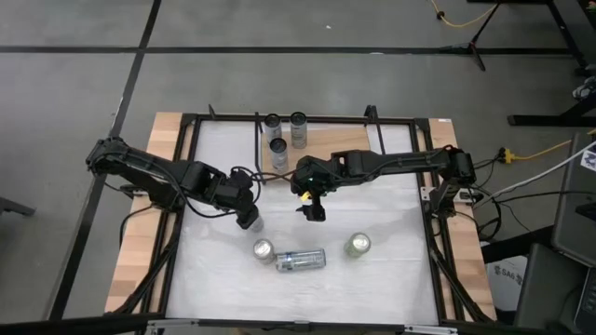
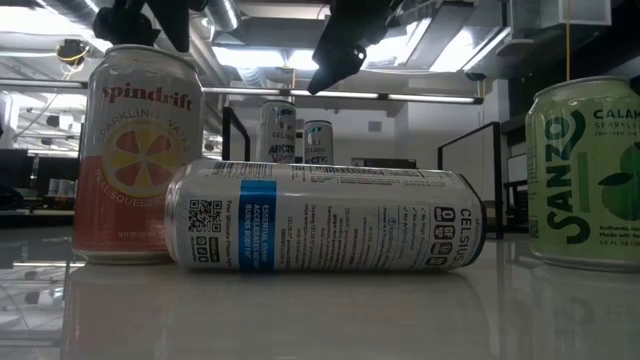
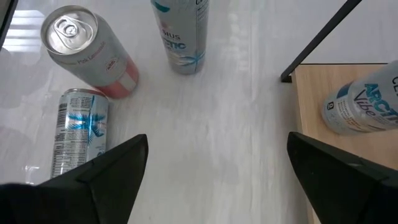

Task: Place canned beverage on shelf
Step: Put the white-blue soda can aligned with the other white-blue soda can on the shelf

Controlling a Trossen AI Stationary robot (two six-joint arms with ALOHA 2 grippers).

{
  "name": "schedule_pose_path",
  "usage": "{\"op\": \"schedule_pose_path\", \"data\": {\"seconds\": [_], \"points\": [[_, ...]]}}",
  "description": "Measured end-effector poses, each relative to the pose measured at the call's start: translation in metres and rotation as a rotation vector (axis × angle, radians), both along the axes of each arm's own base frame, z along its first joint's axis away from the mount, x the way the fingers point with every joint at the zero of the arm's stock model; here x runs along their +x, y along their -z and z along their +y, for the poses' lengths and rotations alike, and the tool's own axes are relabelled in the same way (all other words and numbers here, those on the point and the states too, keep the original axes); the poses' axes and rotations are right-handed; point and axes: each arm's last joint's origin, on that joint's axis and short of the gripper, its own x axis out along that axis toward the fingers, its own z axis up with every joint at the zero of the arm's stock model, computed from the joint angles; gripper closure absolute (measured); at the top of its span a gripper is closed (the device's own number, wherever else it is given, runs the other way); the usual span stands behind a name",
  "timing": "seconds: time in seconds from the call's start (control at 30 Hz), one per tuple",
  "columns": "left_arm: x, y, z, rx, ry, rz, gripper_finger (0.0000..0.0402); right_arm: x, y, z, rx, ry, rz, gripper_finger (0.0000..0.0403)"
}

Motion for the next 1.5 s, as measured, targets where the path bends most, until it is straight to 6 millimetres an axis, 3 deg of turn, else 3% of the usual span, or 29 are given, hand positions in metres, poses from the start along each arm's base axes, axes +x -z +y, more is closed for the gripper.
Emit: {"op": "schedule_pose_path", "data": {"seconds": [0.47,0.77,1.27,1.5], "points": [[0.017,0.014,-0.005,0.039,0.029,0.016,0.0045,0.000,0.000,0.000,0.000,0.000,0.000,0.0029],[0.016,0.015,-0.008,0.071,0.054,0.014,0.0045,0.000,0.000,0.000,0.000,0.000,0.001,0.0029],[0.011,0.050,-0.018,0.080,0.070,0.035,0.0045,0.000,0.000,0.000,0.000,0.000,0.002,0.0029],[0.012,0.051,-0.018,0.074,0.040,0.021,0.0046,0.000,0.000,0.000,0.000,0.000,0.003,0.0029]]}}
